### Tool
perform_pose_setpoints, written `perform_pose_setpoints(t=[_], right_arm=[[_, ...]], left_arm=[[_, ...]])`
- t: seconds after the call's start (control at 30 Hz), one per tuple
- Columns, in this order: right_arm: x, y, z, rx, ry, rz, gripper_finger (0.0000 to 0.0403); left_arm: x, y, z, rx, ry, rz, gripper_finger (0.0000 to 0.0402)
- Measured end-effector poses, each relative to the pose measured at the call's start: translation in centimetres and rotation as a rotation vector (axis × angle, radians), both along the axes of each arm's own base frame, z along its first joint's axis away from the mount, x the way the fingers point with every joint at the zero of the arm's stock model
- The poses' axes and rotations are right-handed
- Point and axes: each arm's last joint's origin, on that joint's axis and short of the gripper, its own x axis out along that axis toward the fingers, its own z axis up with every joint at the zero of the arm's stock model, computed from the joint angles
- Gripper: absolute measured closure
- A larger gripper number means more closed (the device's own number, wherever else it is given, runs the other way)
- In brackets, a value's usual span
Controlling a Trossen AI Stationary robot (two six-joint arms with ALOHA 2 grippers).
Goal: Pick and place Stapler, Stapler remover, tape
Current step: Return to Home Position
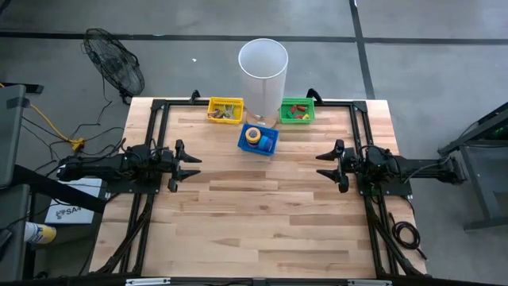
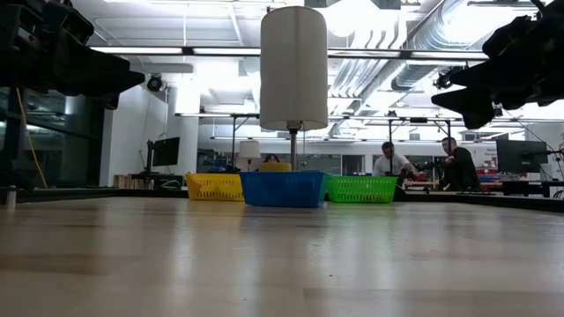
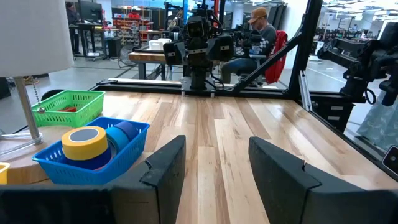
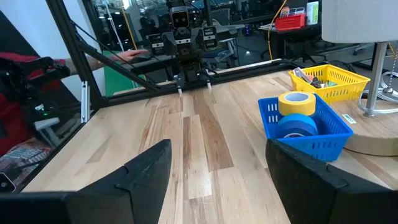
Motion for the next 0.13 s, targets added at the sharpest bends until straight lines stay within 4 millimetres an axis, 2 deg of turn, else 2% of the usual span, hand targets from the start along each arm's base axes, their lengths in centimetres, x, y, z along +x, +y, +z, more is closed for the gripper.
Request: perform_pose_setpoints(t=[0.13], right_arm=[[0.0,0.0,0.0,0.0,0.0,0.0,0.0151]], left_arm=[[0.0,0.0,0.0,0.0,0.0,0.0,0.0227]])
